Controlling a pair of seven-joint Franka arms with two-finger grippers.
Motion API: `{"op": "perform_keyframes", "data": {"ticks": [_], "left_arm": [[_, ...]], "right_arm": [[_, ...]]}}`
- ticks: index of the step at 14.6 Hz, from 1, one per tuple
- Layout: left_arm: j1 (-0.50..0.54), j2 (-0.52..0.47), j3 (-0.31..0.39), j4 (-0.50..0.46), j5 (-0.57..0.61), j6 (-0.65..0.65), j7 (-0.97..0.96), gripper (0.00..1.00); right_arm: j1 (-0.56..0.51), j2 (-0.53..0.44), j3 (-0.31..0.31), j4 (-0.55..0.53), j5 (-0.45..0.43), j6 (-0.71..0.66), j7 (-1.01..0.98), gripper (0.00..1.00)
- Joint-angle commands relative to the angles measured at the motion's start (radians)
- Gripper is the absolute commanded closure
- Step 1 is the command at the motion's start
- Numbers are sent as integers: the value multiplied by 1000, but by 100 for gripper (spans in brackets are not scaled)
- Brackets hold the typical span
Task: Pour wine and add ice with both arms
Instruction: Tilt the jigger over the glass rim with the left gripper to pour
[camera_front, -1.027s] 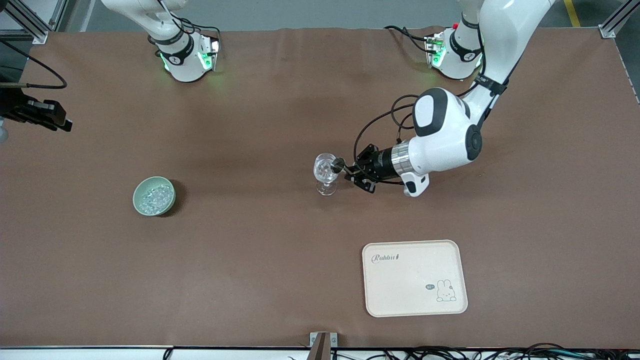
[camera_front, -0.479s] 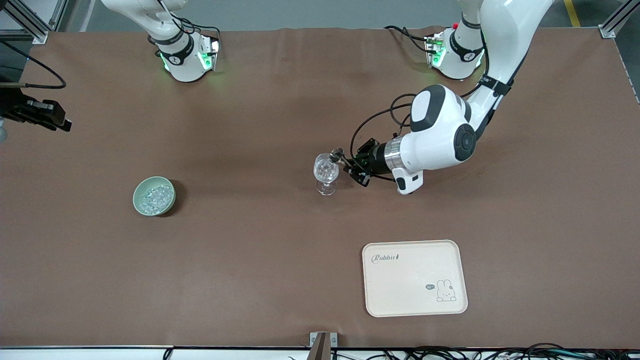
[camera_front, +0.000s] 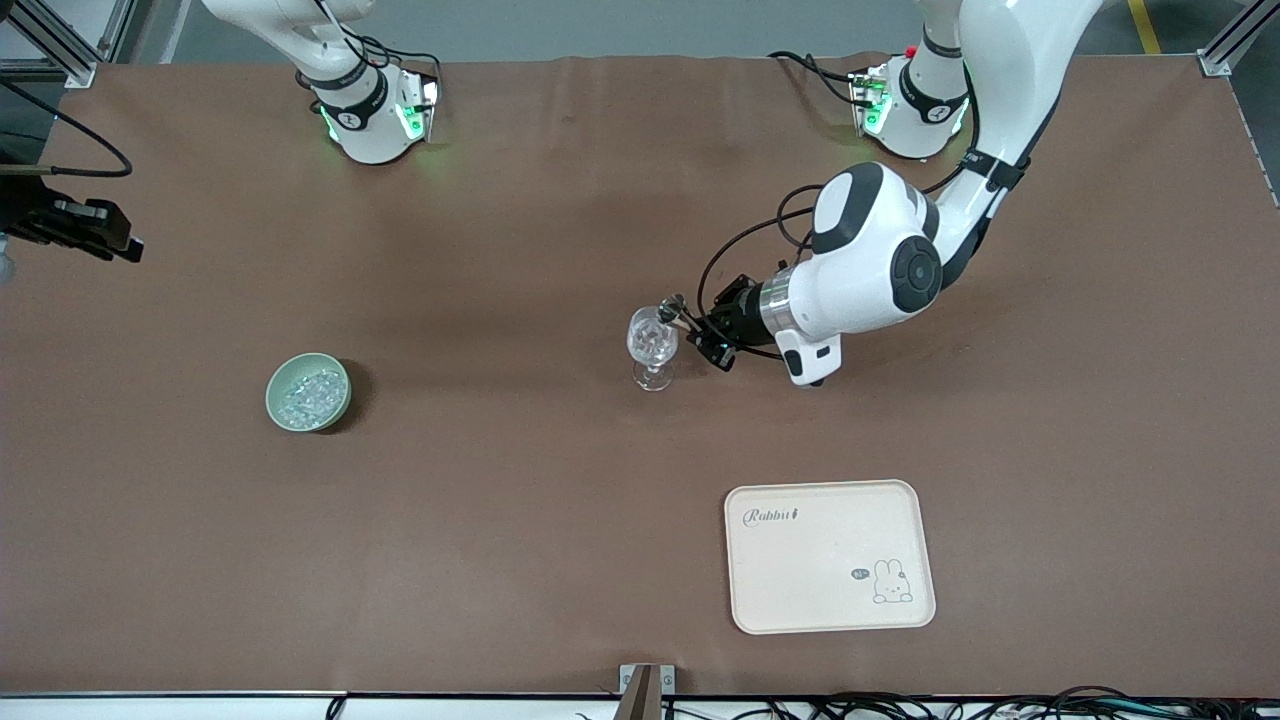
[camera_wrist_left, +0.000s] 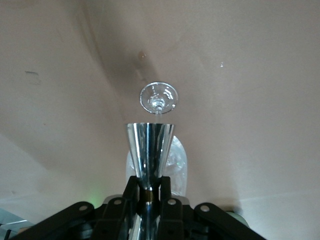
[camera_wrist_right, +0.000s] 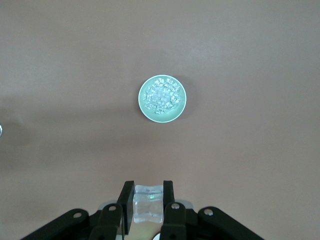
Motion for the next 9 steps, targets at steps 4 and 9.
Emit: {"op": "perform_keyframes", "data": {"ticks": [4, 9], "left_arm": [[-16, 56, -9, 97, 107, -17, -118, 99], [-30, 66, -24, 111, 182, -17, -157, 99]], "right_arm": [[-11, -21, 6, -12, -3, -10, 1, 100], [-12, -21, 6, -12, -3, -9, 1, 100]]}}
